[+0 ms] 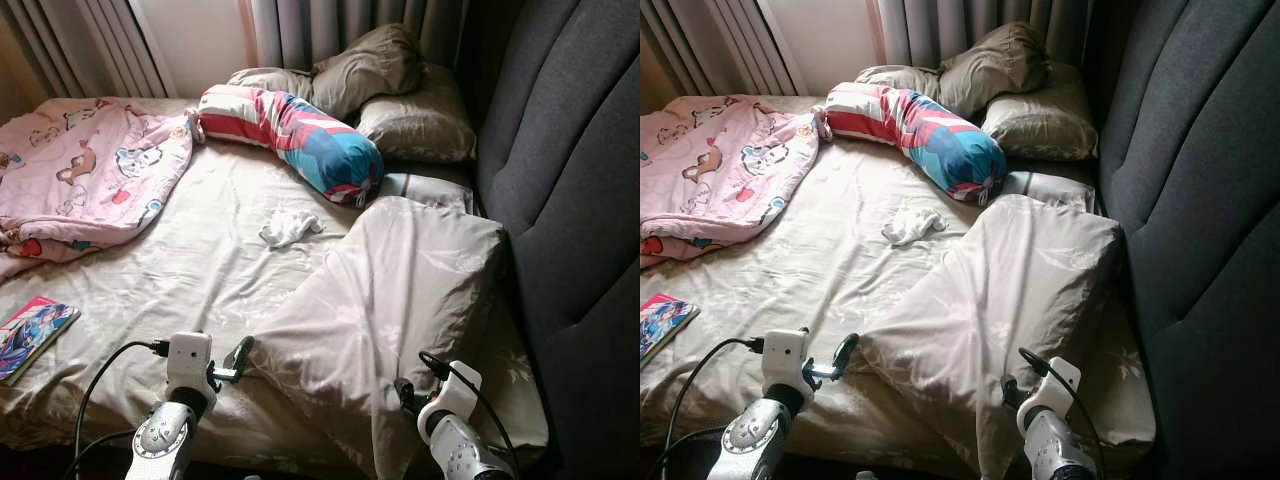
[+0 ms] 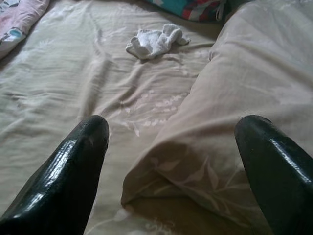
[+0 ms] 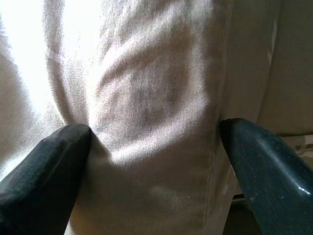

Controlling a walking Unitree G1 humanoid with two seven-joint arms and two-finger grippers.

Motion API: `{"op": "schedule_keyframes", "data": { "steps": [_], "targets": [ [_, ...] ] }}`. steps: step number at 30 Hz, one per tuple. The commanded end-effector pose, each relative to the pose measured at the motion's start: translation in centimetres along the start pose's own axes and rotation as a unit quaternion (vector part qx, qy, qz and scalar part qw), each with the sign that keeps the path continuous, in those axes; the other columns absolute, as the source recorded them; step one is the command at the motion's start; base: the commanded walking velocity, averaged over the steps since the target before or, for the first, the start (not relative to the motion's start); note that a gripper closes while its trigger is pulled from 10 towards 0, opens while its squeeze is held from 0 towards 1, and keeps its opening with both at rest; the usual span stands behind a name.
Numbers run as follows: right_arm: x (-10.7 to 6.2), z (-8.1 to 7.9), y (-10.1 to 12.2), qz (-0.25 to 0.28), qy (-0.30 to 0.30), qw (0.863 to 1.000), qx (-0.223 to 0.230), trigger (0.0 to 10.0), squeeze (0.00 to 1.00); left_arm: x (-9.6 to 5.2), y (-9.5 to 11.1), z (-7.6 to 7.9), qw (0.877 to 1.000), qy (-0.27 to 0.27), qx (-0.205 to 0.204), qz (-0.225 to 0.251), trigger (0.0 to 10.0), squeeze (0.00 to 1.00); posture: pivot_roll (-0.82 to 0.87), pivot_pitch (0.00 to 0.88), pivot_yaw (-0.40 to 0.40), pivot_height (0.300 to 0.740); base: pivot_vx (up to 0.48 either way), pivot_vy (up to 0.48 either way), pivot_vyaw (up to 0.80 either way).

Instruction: Clean up the room

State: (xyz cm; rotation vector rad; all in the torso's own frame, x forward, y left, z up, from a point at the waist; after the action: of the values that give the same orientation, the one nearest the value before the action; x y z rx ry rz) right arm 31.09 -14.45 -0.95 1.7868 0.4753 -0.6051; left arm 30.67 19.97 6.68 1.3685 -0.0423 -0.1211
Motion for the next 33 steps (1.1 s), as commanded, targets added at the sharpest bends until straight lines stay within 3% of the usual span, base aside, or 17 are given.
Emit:
{"op": "schedule_keyframes", "data": {
  "steps": [1, 5, 7, 12, 13, 14, 17, 18, 33],
  "targets": [
    [-0.2, 0.1, -2.1, -0.039, -0.003, 0.999, -0.005, 10.0, 0.0, -0.3, -0.1, 0.0, 1.0, -0.005, 0.01, -0.006, 10.0, 0.0, 0.02, 0.22, 0.06, 0.653, 0.0, 0.0, 0.0],
    [-0.2, -0.1, -2.4, -0.036, 0.002, 0.999, 0.011, 10.0, 0.0, -0.4, -0.1, 0.0, 1.0, -0.006, 0.012, -0.007, 10.0, 0.0, 0.03, 0.223, 0.064, 0.653, 0.0, 0.0, 0.0],
    [-0.2, -0.3, -2.6, -0.033, 0.012, 0.998, 0.044, 10.0, 0.0, -0.5, 0.0, 0.0, 1.0, -0.01, 0.019, -0.008, 10.0, 0.0, 0.04, 0.227, 0.073, 0.653, 0.0, 0.0, 0.0],
    [-0.3, -0.4, -3.2, -0.04, 0.017, 0.998, 0.055, 10.0, 0.0, -0.7, 0.4, -0.3, 1.0, -0.013, 0.027, -0.009, 10.0, 0.0, 0.06, 0.231, 0.086, 0.653, 0.0, 0.0, 0.0],
    [-0.3, -0.5, -3.3, -0.04, 0.017, 0.997, 0.057, 7.7, 0.0, -0.7, 0.4, -0.4, 0.999, -0.013, 0.029, -0.009, 10.0, 0.0, 0.06, 0.231, 0.089, 0.653, 0.0, 0.0, 0.0],
    [-0.4, -0.5, -3.4, -0.041, 0.018, 0.997, 0.059, 1.1, 0.0, -0.8, 0.4, -0.5, 0.999, -0.013, 0.031, -0.01, 10.0, 0.0, 0.06, 0.231, 0.091, 0.653, 0.0, 0.0, 0.0],
    [-0.4, -0.6, -3.5, -0.042, 0.018, 0.997, 0.059, 1.1, 0.0, -0.8, 0.5, -0.6, 0.999, -0.013, 0.033, -0.011, 10.0, 0.0, 0.06, 0.232, 0.094, 0.653, 0.0, 0.0, 0.0],
    [-0.4, -0.6, -3.6, -0.043, 0.018, 0.997, 0.06, 0.0, 0.0, -0.8, 0.5, -0.7, 0.999, -0.013, 0.034, -0.011, 10.0, 0.0, 0.06, 0.232, 0.097, 0.653, 0.0, 0.0, 0.0],
    [-0.5, -0.3, -4.0, -0.044, 0.017, 0.997, 0.063, 0.0, 0.0, -0.7, 0.6, -0.3, 0.999, -0.02, 0.039, -0.016, 10.0, 0.0, 0.06, 0.227, 0.099, 0.653, 0.0, 0.0, 0.0]
  ]
}}
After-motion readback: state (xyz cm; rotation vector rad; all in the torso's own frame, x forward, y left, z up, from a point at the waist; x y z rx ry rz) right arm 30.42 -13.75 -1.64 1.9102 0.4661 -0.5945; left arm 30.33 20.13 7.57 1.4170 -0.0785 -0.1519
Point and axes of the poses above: a point about 5 cm out from each wrist's last joint towards the gripper, its own x axis pointing out of the wrist towards the gripper, its own y axis along the axis of the wrist's last joint, z = x × y, the point moved 1 cm from there along x, pointing out of the wrist towards the gripper, and after that the axes turned 14 degrees about -x, right-handed, at the moved point
